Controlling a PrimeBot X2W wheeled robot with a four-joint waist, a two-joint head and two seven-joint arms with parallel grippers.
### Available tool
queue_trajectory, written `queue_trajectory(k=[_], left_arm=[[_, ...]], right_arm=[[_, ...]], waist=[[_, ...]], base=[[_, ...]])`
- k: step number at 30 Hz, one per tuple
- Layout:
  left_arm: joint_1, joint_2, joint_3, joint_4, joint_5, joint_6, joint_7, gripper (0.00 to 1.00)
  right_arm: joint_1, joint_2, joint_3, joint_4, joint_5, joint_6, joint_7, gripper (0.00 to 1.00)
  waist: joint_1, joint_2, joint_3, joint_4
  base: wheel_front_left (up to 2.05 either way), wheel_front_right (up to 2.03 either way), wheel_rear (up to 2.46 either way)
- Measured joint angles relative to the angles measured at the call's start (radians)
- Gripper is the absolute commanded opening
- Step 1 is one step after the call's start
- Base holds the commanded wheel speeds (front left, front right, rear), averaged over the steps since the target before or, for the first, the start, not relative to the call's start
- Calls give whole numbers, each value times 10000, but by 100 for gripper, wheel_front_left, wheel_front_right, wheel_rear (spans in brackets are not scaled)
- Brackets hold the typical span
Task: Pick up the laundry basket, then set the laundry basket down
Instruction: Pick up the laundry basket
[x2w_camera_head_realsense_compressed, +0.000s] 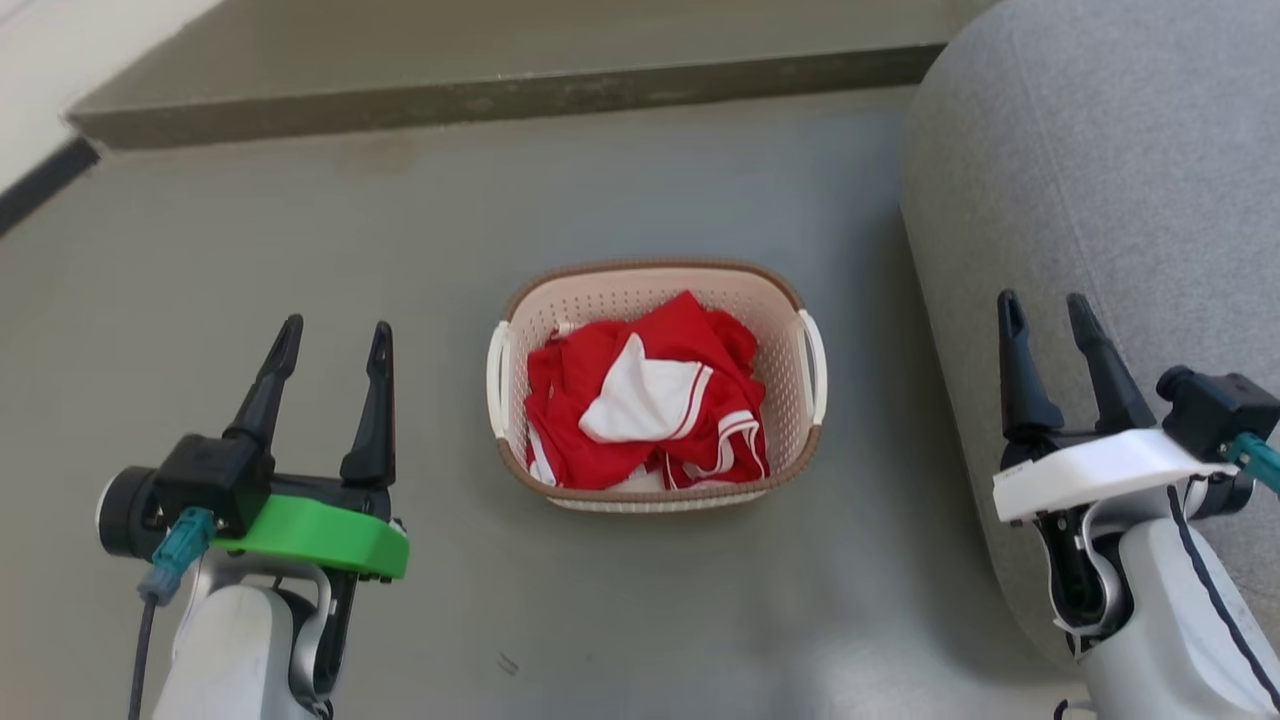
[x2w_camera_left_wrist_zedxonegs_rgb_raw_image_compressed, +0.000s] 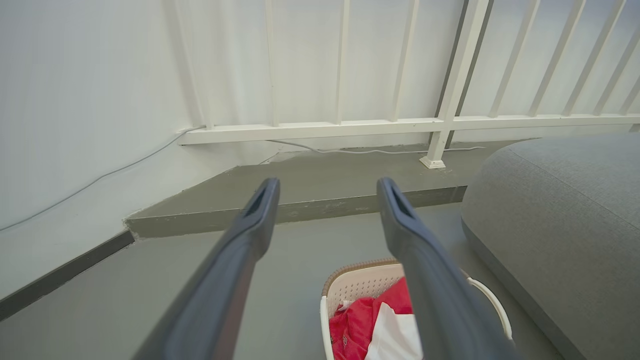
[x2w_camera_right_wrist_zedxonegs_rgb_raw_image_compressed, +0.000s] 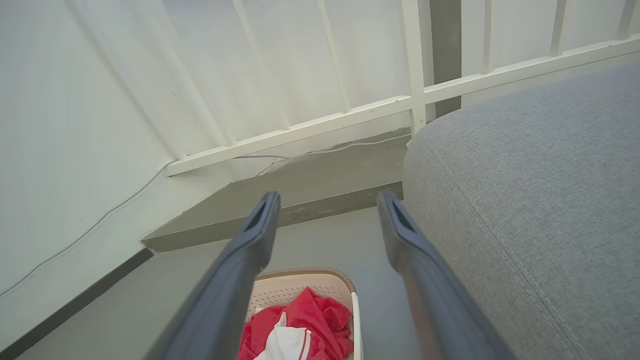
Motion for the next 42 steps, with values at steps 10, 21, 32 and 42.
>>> queue_trajectory(k=[10, 21, 32, 42], left_arm=[[-849, -10, -15, 92, -25, -17, 0, 100], [-1886, -31, -65, 1018, -226, -92, -2, 100], [-3308, -48, -357, 2360, -573, -102, -13, 100], [-4601, 13, -926, 3643, -949, -102, 61, 100]], right_arm=[[-779, 159, -69, 376, 58, 58, -2, 100], [-2045, 201, 104, 1425, 180, 102, -2, 100], [-3428, 203, 353, 2849, 178, 144, 2, 100], [-4877, 199, 646, 3979, 180, 222, 50, 100]], waist=[[1, 0, 1246, -137], [1, 0, 2693, -224], [0, 0, 4077, -202], [1, 0, 5151, -144]], base=[[0, 0, 0], [0, 0, 0], [0, 0, 0], [0, 0, 0]])
